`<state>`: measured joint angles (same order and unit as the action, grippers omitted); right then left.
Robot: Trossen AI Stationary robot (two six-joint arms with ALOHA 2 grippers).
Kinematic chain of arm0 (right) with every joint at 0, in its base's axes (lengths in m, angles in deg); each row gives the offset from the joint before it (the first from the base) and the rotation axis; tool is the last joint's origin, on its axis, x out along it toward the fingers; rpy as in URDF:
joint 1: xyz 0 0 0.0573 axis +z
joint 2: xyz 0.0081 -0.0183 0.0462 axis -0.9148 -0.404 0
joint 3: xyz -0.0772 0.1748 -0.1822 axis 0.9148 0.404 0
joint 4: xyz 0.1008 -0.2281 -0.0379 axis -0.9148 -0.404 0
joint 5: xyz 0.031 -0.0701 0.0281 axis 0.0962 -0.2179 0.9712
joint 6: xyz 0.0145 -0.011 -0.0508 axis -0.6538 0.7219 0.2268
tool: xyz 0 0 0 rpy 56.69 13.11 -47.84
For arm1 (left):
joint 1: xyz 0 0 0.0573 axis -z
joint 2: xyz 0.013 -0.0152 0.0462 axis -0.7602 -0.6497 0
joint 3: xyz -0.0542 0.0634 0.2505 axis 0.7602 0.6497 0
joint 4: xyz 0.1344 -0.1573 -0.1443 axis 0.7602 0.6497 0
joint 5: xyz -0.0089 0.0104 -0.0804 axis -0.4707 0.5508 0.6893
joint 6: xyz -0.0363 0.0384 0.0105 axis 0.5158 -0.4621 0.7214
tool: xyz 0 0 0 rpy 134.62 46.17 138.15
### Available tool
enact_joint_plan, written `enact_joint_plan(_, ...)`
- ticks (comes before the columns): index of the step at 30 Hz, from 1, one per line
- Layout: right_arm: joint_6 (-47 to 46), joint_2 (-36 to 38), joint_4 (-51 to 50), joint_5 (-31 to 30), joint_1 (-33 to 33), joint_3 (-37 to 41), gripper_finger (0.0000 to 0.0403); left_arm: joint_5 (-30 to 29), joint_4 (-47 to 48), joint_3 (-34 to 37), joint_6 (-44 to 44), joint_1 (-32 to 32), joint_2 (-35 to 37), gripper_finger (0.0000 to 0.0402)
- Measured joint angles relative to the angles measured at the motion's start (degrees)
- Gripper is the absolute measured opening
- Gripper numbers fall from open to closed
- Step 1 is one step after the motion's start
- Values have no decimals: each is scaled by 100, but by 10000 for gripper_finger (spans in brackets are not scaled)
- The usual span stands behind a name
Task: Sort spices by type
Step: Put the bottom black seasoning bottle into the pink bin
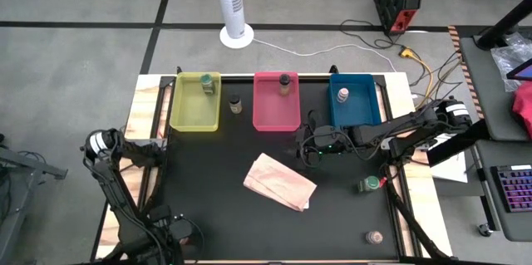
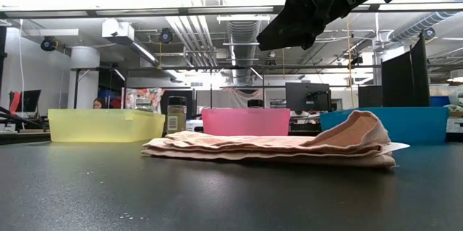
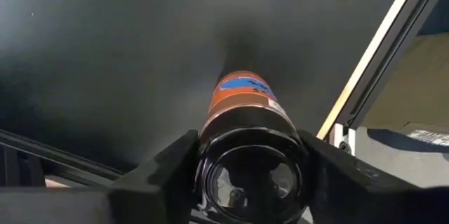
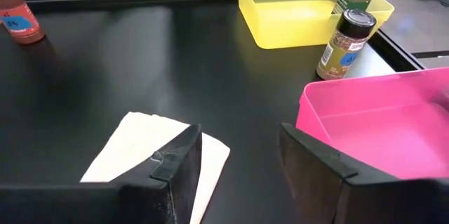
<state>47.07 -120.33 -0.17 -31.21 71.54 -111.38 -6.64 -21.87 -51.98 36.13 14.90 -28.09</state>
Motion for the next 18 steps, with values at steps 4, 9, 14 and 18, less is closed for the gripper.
enact_joint_plan(4, 28, 0, -2, 0, 0, 1, 169, 24, 1, -4, -42, -14, 0, 185)
enact_joint_plan(9, 37, -2, -4, 0, 0, 2, 160, 71, 2, -4, -138, -116, 20, 185)
enact_joint_plan(14, 39, -2, -49, 0, -1, 2, 151, 85, 14, -13, -131, -374, 80, 185)
enact_joint_plan(18, 52, -2, -72, 0, 0, 2, 146, 45, 56, -128, -403, -633, 187, 185)
